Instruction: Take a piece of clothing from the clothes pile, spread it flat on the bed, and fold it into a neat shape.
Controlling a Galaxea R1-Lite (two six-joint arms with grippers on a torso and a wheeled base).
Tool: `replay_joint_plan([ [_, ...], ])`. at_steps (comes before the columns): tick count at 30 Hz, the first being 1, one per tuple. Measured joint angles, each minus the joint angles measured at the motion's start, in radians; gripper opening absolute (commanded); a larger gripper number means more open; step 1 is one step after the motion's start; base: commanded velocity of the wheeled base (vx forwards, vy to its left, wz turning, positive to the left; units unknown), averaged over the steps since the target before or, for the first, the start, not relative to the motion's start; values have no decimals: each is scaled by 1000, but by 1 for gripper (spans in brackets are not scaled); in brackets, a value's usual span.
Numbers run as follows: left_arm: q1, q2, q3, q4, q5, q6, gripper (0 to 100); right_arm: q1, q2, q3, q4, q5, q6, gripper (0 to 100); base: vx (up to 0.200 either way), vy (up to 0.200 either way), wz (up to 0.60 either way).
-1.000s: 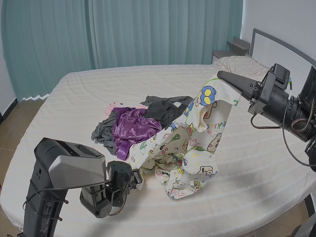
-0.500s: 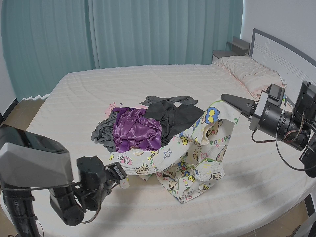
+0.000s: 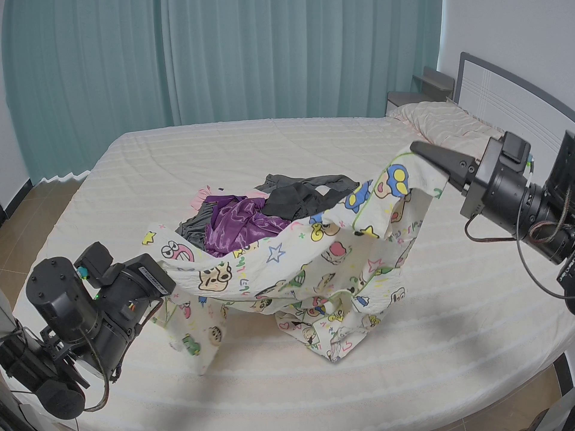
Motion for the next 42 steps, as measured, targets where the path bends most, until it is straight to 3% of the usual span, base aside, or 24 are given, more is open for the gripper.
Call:
replay_joint_plan([
  [4,-5,-50,17,0,3,8,0,41,-47,6,-1,-3,0,0,0,0,0],
  [11,-32,-79,64,0,3,-21,0,89,-55,163,-36,-3,3,0,0,0,0],
  [23,-64,-4,89,0,5,-82,0,103,137,355,-463,-36,9,0,0,0,0],
  [42,-70,54,92,0,10,-98,0,112,174,393,-477,-44,11,0,-147,0,0],
])
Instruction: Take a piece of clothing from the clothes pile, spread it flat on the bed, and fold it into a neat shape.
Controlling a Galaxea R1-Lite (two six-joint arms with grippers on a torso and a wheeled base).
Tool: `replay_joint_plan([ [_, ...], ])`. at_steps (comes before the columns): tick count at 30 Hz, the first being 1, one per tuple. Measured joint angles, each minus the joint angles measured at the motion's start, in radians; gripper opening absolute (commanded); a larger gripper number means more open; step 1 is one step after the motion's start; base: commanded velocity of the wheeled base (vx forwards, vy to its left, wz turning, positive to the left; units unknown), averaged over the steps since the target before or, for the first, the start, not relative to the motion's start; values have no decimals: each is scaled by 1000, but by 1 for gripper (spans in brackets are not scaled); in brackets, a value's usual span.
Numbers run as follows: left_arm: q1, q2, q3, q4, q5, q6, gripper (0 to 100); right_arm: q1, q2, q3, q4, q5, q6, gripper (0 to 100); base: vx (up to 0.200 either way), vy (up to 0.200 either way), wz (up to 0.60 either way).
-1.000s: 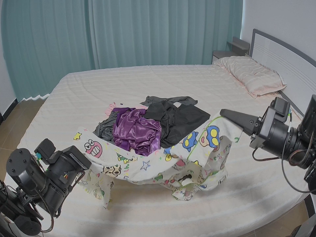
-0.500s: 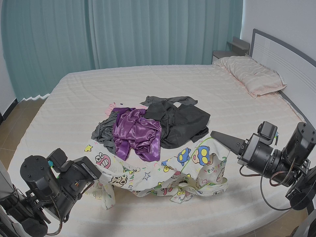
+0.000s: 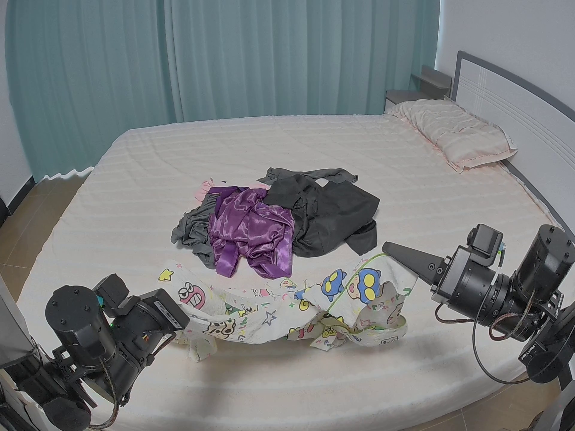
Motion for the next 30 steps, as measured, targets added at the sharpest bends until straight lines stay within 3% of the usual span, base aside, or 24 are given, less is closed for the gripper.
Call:
replay_joint_plan([
  [17,-4,1,-13,0,37,1,0,-4,-8,-1,0,0,0,0,0,0,0],
  [30,-3,0,-6,0,36,1,0,-5,-10,-1,0,0,1,0,0,200,0],
])
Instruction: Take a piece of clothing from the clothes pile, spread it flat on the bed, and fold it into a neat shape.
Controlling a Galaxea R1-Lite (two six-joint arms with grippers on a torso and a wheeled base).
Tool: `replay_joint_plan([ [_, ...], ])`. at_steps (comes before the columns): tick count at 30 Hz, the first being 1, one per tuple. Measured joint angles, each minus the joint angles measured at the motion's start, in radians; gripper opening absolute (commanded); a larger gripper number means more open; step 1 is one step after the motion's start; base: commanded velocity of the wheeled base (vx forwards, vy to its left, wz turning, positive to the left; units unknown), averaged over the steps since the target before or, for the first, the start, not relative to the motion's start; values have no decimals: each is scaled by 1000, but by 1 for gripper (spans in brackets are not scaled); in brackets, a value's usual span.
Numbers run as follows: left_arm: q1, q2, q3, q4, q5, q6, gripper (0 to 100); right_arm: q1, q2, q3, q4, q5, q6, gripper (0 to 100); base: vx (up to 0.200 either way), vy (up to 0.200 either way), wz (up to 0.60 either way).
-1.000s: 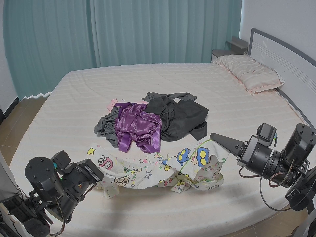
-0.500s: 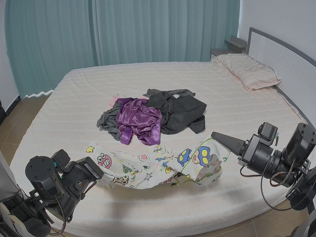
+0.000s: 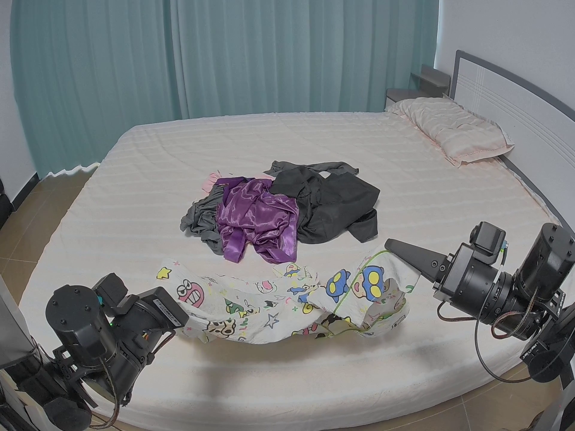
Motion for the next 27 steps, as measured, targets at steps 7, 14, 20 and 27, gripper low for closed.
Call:
replay_joint_plan([
  [7,0,0,0,0,0,2,0,-2,0,0,0,0,0,0,0,200,0],
  [14,-8,-1,1,0,9,4,0,-9,1,-3,0,0,1,0,0,200,0],
  [20,-35,-1,0,0,43,7,0,-14,1,-5,0,1,1,0,0,200,0],
  [27,-40,-1,-2,0,42,5,0,-16,1,-6,0,0,1,0,0,200,0],
])
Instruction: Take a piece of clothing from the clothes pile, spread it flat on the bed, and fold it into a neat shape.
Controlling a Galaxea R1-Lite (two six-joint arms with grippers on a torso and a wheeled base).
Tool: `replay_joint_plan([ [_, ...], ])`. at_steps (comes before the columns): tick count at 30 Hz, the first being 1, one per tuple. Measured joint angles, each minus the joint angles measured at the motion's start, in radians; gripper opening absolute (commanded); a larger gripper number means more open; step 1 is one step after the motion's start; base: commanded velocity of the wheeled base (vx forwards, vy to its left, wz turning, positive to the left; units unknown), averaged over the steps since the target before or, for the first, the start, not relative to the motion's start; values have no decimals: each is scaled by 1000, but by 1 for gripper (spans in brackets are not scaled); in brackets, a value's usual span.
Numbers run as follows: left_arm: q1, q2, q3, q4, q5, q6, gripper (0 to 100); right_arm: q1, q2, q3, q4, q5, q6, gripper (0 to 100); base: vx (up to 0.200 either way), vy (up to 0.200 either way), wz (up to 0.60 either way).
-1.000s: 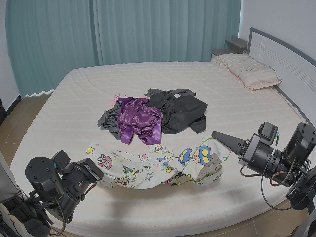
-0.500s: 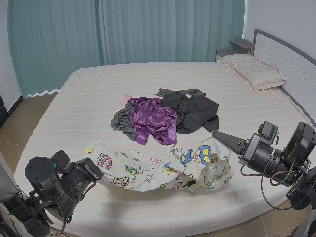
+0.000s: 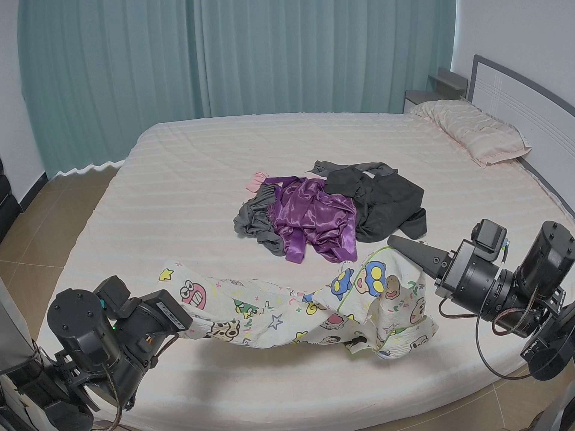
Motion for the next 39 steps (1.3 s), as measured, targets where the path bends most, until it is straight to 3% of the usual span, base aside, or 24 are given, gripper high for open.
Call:
replay_joint_plan([
  [17,-3,-30,-5,0,-10,-14,0,-11,-6,-1,-1,0,0,0,0,200,0],
  [39,-11,-62,-11,0,-42,-64,0,-32,-21,-7,0,0,0,0,0,0,0],
])
